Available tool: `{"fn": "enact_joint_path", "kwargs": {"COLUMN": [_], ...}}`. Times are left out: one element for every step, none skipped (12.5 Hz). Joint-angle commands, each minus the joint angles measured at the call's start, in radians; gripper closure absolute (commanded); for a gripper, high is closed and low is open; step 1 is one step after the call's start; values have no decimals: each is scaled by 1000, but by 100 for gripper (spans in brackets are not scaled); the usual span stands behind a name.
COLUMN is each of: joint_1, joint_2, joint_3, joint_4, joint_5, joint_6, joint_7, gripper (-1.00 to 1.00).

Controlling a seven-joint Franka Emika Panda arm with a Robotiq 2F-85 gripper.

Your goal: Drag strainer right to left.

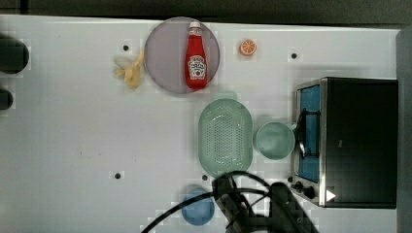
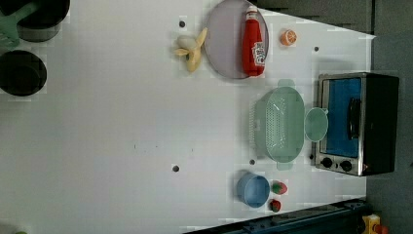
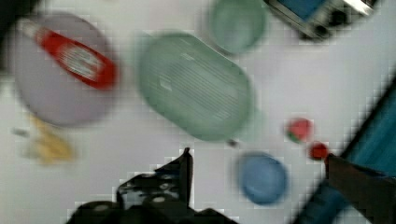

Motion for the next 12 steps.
{"fn": "enact_joint_path", "kwargs": {"joint_1": [7,8,8,8,8,8,9,9,10,10,10,11], "joint_2": [194,230,270,315,365,419,476,537,598,655,708,760], "joint_3": [0,0,0,0,0,1,2,2,3,4,8,13], "joint_4": [-101,-137,-172,-206,-236,-258,-272,-276,-276,-276,-275,-275], "joint_5": [-3,-3,-3,-3,-3,-3,-3,-3,-3,-3,-2,-2], "joint_6": [120,187,261,343,427,514,598,670,735,788,836,884], "joint_7": [66,94,132,175,223,268,300,320,337,364,396,438], "gripper": [-100,-100,-100,-100,-100,-100,-100,-100,-100,-100,-100,-100]}}
